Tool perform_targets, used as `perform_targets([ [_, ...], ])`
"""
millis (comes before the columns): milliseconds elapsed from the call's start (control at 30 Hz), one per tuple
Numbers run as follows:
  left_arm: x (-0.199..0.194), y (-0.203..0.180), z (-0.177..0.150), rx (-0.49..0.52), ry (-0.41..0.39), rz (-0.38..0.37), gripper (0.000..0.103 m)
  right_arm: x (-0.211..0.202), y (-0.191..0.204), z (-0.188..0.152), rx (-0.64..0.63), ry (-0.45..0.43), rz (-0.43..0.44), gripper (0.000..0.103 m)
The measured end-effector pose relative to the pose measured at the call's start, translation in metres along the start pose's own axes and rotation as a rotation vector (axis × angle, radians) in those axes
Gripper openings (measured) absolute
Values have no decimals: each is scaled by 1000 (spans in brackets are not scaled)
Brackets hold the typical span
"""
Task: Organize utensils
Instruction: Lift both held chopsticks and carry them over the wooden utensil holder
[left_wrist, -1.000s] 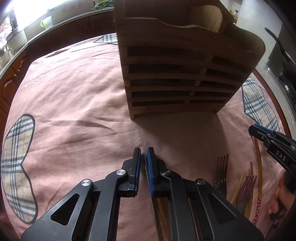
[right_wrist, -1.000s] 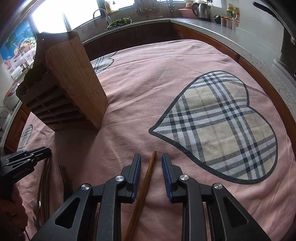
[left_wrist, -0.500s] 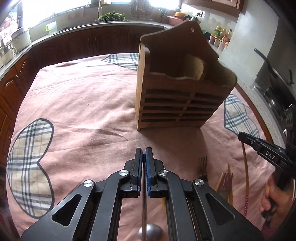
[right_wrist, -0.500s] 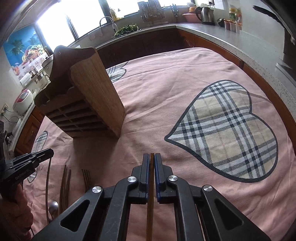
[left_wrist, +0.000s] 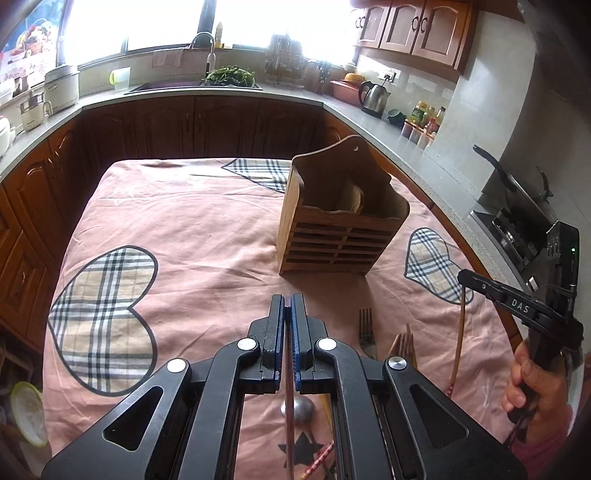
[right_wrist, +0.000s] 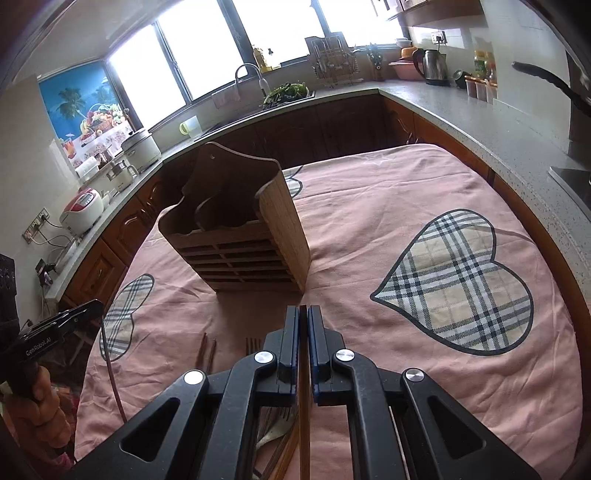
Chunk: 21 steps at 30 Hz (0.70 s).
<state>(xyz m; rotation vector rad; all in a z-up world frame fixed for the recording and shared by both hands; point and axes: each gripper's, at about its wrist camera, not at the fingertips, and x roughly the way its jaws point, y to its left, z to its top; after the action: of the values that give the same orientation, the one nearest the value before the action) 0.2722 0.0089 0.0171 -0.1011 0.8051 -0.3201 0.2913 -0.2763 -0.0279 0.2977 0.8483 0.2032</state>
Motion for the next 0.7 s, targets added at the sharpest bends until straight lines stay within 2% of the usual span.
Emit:
perform_targets([
  [433,-64,1,-15,-14,-116,-18,3,-44,25,-2,-27,-76,52,5],
  [700,-86,2,-16,-17,-171,-21,3,-63,36,0,-40,-118,70,5],
])
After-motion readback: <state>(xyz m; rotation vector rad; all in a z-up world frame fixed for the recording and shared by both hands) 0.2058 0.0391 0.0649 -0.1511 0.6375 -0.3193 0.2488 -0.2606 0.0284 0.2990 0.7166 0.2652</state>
